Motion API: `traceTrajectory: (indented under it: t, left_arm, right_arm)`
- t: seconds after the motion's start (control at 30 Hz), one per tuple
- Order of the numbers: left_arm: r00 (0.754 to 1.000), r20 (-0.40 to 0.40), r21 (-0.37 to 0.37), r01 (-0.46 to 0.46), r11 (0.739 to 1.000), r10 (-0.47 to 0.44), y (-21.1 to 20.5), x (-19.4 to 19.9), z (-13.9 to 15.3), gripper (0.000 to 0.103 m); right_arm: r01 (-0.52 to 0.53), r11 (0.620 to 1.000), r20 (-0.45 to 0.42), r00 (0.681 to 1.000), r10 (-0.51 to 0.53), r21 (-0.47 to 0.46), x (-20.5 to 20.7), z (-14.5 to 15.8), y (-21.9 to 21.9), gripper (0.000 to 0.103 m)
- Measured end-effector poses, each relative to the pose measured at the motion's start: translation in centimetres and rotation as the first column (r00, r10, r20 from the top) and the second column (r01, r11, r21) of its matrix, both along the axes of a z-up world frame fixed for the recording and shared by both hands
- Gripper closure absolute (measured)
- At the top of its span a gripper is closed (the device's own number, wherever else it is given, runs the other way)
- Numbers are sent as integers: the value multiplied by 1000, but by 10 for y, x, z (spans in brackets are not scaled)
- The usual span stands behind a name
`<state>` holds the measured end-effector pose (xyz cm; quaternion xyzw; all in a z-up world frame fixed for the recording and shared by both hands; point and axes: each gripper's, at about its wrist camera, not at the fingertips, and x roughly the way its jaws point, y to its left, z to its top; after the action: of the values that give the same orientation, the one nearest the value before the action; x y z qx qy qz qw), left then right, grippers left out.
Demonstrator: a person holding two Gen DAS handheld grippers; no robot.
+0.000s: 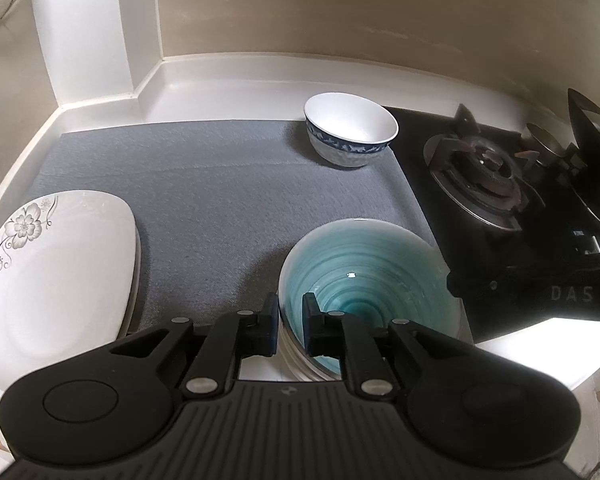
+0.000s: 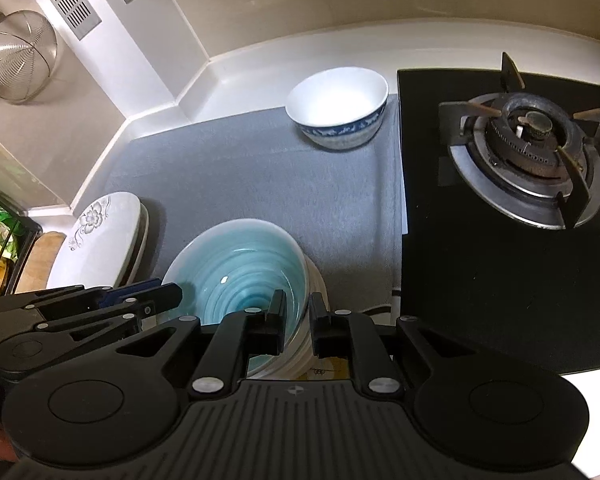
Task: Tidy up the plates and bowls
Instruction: 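Carry the teal bowl with the left gripper into the cream bowls and release, then move the left gripper to the blue-patterned white bowl and grasp its rim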
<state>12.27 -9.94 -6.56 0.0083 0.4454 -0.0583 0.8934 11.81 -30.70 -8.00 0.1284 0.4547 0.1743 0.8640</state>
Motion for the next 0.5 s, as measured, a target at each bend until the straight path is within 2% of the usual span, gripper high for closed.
traceTrajectory:
  t: [0.23, 0.3, 0.4, 0.47, 0.5]
  left_arm:
    - [999, 32, 11, -29, 1000, 29, -7, -7, 9, 88]
    - [998, 46, 5, -33, 999, 33, -9, -10, 13, 79]
    - [997, 60, -2, -42, 999, 42, -10, -17, 19, 78]
    - [997, 68, -9, -47, 999, 48, -9, -20, 24, 78]
    - [996, 73, -12, -50, 999, 51, -8, -21, 26, 78]
  right_arm:
    - [-5, 1000, 28, 1000, 5, 23, -6, 5, -12, 88]
    - [-7, 1000, 28, 1000, 6, 28, -8, 4, -15, 88]
    - [-17, 999, 32, 999, 15, 40, -10, 4, -18, 88]
    - [-23, 998, 42, 999, 21, 51, -13, 4, -19, 85]
    - [-25, 998, 49, 999, 22, 59, -14, 3, -19, 79]
